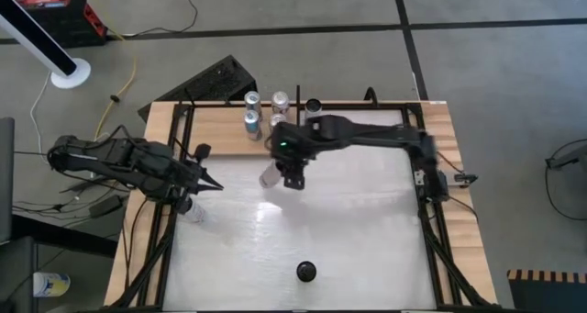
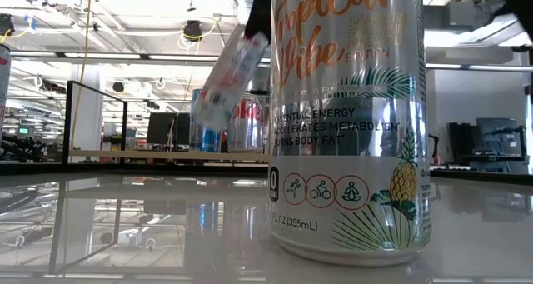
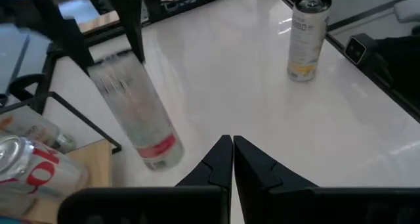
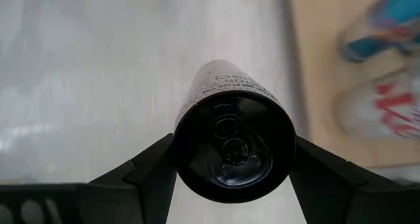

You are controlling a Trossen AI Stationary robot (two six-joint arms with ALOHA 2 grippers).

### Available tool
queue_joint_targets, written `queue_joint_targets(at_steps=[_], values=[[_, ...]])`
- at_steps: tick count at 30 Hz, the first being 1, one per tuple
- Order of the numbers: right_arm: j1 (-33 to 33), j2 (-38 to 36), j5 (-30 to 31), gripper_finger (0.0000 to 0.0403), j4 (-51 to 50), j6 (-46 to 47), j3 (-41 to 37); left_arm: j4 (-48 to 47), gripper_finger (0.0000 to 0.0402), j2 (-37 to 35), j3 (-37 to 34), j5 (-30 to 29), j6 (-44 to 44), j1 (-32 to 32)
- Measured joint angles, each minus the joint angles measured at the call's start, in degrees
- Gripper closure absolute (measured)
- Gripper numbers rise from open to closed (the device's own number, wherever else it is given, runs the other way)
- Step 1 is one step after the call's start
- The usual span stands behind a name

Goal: Place canned beverage on shelf
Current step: Put the right white-pink soda can on the shelf

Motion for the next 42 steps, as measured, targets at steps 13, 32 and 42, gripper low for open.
queue_joint_targets(at_steps=[13, 32, 42], values=[[-2.92, 14.02, -0.99, 0.013, -13.9, -4.87, 12.8, -1.01, 0.0402, 0.17, 0.0, -0.16, -2.75, 0.0], [-3.02, 14.15, -1.1, 0.0015, -13.47, -3.69, 13.21, -0.79, 0.0401, 0.31, 0.0, -1.6, -2.86, 0.0], [-1.79, 14.03, 1.79, 0.0034, -27.74, 0.9, 12.48, 2.86, 0.0384, 6.0, 0.0, -4.05, -3.68, 0.0]])
